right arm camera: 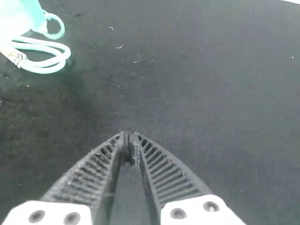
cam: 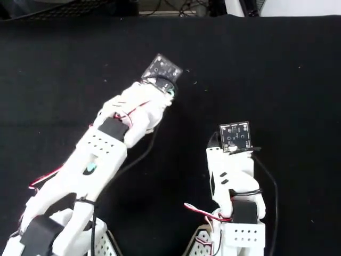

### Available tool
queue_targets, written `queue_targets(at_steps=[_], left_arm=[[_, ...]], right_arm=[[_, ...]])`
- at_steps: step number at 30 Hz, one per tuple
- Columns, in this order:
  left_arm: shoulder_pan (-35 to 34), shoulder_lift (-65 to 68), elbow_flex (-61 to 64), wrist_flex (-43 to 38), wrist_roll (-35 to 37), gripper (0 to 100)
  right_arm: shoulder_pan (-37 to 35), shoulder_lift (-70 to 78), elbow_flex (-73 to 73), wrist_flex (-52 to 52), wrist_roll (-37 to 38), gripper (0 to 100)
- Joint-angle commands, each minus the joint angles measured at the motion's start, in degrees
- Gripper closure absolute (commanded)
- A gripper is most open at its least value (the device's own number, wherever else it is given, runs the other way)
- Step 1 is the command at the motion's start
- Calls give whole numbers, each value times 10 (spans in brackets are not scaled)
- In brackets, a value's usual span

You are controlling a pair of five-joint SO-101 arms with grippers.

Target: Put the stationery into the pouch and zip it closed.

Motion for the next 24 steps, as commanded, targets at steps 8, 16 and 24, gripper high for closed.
queue_targets(at_steps=[8,16,24], left_arm=[[121,-11,83,-5,-4,970],[86,-11,80,-9,43,811],[60,-66,18,21,65,809]], right_arm=[[1,-31,-1,1,-3,984],[1,-30,-1,8,-3,984],[0,-31,-1,11,-3,984]])
